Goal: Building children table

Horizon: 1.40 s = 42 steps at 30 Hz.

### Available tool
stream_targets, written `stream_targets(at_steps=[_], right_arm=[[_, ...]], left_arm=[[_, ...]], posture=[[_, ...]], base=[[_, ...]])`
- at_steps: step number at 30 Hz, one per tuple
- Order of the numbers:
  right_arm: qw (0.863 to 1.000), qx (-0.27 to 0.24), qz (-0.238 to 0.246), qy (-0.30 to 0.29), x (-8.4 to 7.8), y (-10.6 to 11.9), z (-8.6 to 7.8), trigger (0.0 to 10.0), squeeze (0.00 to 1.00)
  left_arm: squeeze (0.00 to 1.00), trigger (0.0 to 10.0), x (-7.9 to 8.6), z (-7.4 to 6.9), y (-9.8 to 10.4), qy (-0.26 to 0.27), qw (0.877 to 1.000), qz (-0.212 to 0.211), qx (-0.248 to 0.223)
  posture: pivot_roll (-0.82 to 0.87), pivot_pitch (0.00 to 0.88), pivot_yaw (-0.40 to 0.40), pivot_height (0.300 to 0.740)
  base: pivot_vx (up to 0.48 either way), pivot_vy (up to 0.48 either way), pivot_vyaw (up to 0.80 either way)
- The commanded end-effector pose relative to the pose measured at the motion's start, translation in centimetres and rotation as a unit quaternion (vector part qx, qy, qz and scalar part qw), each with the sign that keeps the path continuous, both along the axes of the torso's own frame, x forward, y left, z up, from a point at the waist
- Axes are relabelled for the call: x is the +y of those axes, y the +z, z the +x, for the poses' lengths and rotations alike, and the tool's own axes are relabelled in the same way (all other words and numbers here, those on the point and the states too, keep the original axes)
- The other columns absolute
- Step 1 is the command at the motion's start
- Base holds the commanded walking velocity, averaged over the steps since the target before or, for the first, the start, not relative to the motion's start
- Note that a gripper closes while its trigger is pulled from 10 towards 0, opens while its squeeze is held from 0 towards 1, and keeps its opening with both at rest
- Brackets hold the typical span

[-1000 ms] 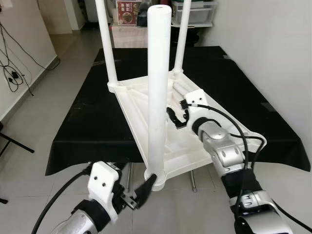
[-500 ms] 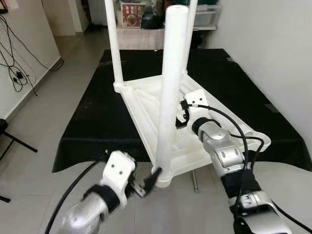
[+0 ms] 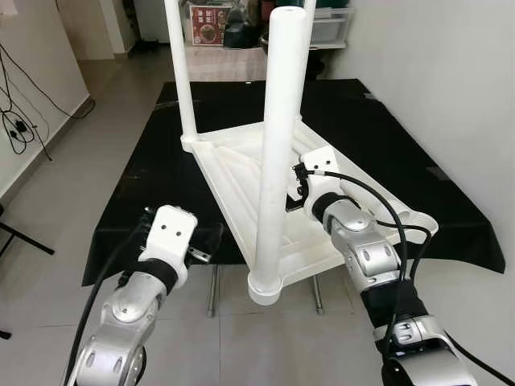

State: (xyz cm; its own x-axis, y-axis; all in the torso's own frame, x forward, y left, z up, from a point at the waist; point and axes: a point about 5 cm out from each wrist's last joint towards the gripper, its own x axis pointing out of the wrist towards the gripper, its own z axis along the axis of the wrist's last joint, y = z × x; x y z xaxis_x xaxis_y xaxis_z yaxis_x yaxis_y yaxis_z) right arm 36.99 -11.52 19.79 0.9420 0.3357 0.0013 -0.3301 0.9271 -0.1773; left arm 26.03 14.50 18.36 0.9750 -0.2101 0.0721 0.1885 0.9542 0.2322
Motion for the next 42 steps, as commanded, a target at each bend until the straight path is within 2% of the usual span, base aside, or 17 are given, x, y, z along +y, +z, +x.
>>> stream_targets(at_steps=[1, 5, 6, 8, 10, 11, 14, 19, 21, 23, 24, 28, 29, 31, 37, 41, 42], right_arm=[[1.0, -0.007, 0.008, 0.002, -0.1, 0.2, 0.0, 10.0, 0.0], [1.0, -0.007, 0.008, 0.003, 0.0, 0.2, 0.0, 10.0, 0.0], [1.0, -0.004, 0.007, 0.008, 0.1, 0.0, -0.2, 10.0, 0.0], [1.0, -0.004, 0.007, 0.008, 0.1, 0.0, -0.2, 10.0, 0.0], [1.0, -0.001, 0.006, 0.011, 0.2, -0.1, -0.2, 10.0, 0.0], [1.0, -0.001, 0.006, 0.011, 0.2, -0.1, -0.2, 10.0, 0.0], [1.0, 0.002, 0.007, 0.014, 0.2, -0.2, -0.2, 10.0, 0.0], [1.0, 0.004, 0.008, 0.015, 0.3, -0.3, -0.2, 10.0, 0.0], [1.0, 0.004, 0.009, 0.016, 0.3, -0.3, -0.2, 10.0, 0.0], [1.0, 0.003, 0.012, 0.018, 0.4, -0.2, -0.2, 10.0, 0.0], [1.0, 0.003, 0.012, 0.018, 0.4, -0.2, -0.2, 10.0, 0.0], [1.0, 0.003, 0.011, 0.023, 0.5, -0.2, -0.3, 10.0, 0.0], [1.0, 0.003, 0.011, 0.023, 0.5, -0.2, -0.3, 10.0, 0.0], [1.0, -0.001, 0.013, 0.023, 0.5, 0.1, -0.3, 10.0, 0.0], [1.0, -0.005, 0.013, 0.019, 0.2, 0.4, -0.3, 10.0, 0.0], [1.0, -0.004, 0.013, 0.019, 0.1, 0.3, -0.4, 10.0, 0.0], [1.0, -0.004, 0.014, 0.02, 0.1, 0.3, -0.4, 10.0, 0.0]], left_arm=[[0.0, 10.0, 0.1, 0.2, -0.5, 0.004, 1.0, -0.005, 0.01], [0.0, 10.0, 0.1, 0.3, -0.5, 0.003, 1.0, -0.011, 0.011], [0.0, 10.0, -1.8, -1.1, -0.8, -0.098, 0.993, -0.04, 0.044], [0.0, 10.0, -1.8, -1.1, -0.8, -0.098, 0.993, -0.04, 0.044], [0.0, 10.0, -3.1, -2.9, -1.2, -0.179, 0.979, -0.043, 0.088], [0.0, 10.0, -3.1, -2.9, -1.2, -0.179, 0.979, -0.043, 0.088], [0.0, 10.0, -2.1, -5.1, -1.7, -0.235, 0.959, -0.012, 0.159], [0.0, 10.0, -1.8, -5.9, -1.8, -0.264, 0.947, 0.012, 0.183], [0.0, 10.0, -1.7, -5.3, -1.6, -0.259, 0.95, 0.014, 0.173], [0.0, 10.0, -2.5, -3.2, -0.5, -0.258, 0.958, 0.018, 0.126], [0.0, 10.0, -2.5, -3.2, -0.5, -0.258, 0.958, 0.018, 0.126], [0.0, 10.0, -5.2, -0.7, 1.8, -0.299, 0.952, -0.012, 0.067], [0.0, 10.0, -5.2, -0.7, 1.8, -0.299, 0.952, -0.012, 0.067], [0.0, 10.0, -7.1, 0.2, 2.4, -0.336, 0.94, -0.013, 0.059], [0.0, 10.0, -9.1, 0.9, 1.9, -0.369, 0.927, -0.006, 0.071], [0.0, 10.0, -9.6, 1.5, 1.6, -0.367, 0.927, 0.002, 0.073], [0.0, 10.0, -9.2, 2.2, 1.8, -0.341, 0.938, 0.002, 0.065]], posture=[[0.01, 0.043, -0.034, 0.74], [0.01, 0.043, -0.034, 0.74], [0.0, 0.045, -0.031, 0.74], [0.0, 0.045, -0.031, 0.74], [0.01, 0.047, -0.03, 0.74], [0.01, 0.047, -0.03, 0.74], [0.02, 0.052, -0.032, 0.74], [0.02, 0.052, -0.032, 0.74], [0.02, 0.054, -0.035, 0.74], [0.02, 0.056, -0.038, 0.74], [0.02, 0.056, -0.038, 0.74], [0.01, 0.056, -0.041, 0.74], [0.01, 0.056, -0.041, 0.74], [0.0, 0.058, -0.037, 0.74], [-0.02, 0.067, -0.032, 0.74], [-0.02, 0.067, -0.032, 0.74], [-0.02, 0.069, -0.034, 0.74]], base=[[0.0, 0.0, 0.0], [0.0, 0.0, 0.0], [0.0, 0.0, 0.0], [0.0, 0.0, 0.0], [0.0, 0.0, 0.0], [0.0, 0.0, 0.0], [0.0, 0.0, 0.0], [0.0, 0.0, 0.0], [0.0, 0.0, 0.0], [0.0, 0.0, 0.0], [0.0, 0.0, 0.0], [0.0, 0.0, 0.0], [0.0, 0.0, 0.0], [0.0, 0.0, 0.0], [0.0, 0.0, 0.0], [0.0, 0.0, 0.0], [0.0, 0.0, 0.0]])
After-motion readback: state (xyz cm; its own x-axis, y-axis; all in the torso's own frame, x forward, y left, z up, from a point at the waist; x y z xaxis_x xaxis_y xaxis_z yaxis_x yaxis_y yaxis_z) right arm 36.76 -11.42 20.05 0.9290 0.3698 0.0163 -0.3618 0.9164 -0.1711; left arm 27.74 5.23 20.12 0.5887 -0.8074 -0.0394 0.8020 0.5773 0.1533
